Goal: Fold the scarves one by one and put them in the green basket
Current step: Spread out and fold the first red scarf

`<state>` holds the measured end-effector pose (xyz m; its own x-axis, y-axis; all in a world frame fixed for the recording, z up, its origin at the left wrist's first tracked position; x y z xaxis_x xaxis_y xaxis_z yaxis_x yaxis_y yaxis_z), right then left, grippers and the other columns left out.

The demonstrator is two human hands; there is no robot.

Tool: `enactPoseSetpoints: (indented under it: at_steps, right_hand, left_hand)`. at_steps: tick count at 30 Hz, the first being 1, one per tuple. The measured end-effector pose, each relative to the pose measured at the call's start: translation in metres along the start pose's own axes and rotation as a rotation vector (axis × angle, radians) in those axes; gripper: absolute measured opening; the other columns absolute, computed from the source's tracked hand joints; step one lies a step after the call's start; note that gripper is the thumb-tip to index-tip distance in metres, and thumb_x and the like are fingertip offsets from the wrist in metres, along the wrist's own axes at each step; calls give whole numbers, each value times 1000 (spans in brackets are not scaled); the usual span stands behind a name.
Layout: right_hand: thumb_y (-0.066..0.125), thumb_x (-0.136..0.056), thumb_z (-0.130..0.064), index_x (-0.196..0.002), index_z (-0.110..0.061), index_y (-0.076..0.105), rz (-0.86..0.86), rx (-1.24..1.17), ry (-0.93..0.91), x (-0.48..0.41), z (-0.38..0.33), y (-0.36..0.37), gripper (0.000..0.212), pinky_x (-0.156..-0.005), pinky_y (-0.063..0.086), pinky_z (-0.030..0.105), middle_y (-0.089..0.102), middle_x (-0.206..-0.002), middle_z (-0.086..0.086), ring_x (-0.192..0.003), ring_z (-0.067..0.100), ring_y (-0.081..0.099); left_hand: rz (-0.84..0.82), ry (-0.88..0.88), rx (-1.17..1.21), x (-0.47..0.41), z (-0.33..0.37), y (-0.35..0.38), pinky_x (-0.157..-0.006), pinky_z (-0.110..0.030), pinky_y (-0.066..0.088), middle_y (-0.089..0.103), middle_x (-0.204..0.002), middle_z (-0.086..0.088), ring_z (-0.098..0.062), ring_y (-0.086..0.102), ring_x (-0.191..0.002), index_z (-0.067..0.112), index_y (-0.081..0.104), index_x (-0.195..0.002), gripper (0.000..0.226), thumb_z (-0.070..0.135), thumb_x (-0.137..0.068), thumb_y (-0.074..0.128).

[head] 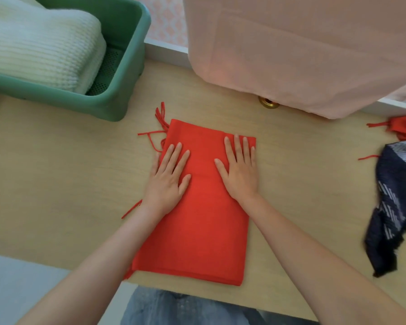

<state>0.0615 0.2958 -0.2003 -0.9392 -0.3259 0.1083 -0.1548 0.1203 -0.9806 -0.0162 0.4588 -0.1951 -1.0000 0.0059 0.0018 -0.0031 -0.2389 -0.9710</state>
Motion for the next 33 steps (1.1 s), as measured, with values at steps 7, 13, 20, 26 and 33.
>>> enactPoseSetpoints:
  at_steps: [7, 13, 20, 26, 33]
  right_hand:
    - [40, -98, -30, -144, -14, 39, 13, -399, -278, 109, -13, -32, 49, -117, 19, 36, 23, -157, 4, -143, 18, 24]
    - [52, -89, -58, -152, -22, 20, -254, -201, -555, 249, -12, 11, 79, -114, 19, 37, 13, -160, -4, -147, 17, 13]
    - [49, -94, -41, -145, -27, 38, -203, -268, -510, 240, -5, 5, 54, -112, 25, 31, 26, -155, -12, -144, 11, 23]
    - [48, -97, -25, -115, -16, 67, 38, -327, -546, 230, -7, -16, 28, -103, 40, 32, 56, -135, -7, -127, 11, 49]
    - [40, -96, -53, -101, -16, 69, 159, -664, -98, 176, 14, -70, 47, -97, 36, 12, 66, -96, -10, -98, 3, 53]
  left_hand:
    - [46, 334, 248, 101, 39, -44, -115, -42, 24, 52, -140, -1, -19, 39, -136, 18, 56, -131, 40, 34, -95, 46]
    - [-201, 411, 220, 195, 15, -13, -116, -29, 23, 46, -145, 7, -13, 40, -135, 25, 52, -134, 51, 50, -90, 52]
    - [-154, 377, 195, 175, -2, -21, -96, -29, 34, 53, -127, 7, -14, 47, -116, 26, 52, -130, 45, 46, -90, 44]
    - [-84, 470, 241, 173, 4, -29, -91, -31, 46, 62, -117, -1, -18, 53, -106, 13, 66, -116, 31, 22, -95, 45]
    - [-52, 200, 582, 115, -8, -74, -78, -8, 43, 60, -102, 27, 11, 56, -88, 31, 60, -106, 23, 44, -99, 43]
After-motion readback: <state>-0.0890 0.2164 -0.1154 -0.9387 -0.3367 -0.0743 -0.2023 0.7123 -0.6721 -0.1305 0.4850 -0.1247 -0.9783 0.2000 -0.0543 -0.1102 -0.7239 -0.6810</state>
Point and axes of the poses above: each hand's wrist, its own x-axis away from the middle knuckle, its own y-axis out of the palm, z = x × y, the point moved 10 cm from there along -x, towards the middle knuckle
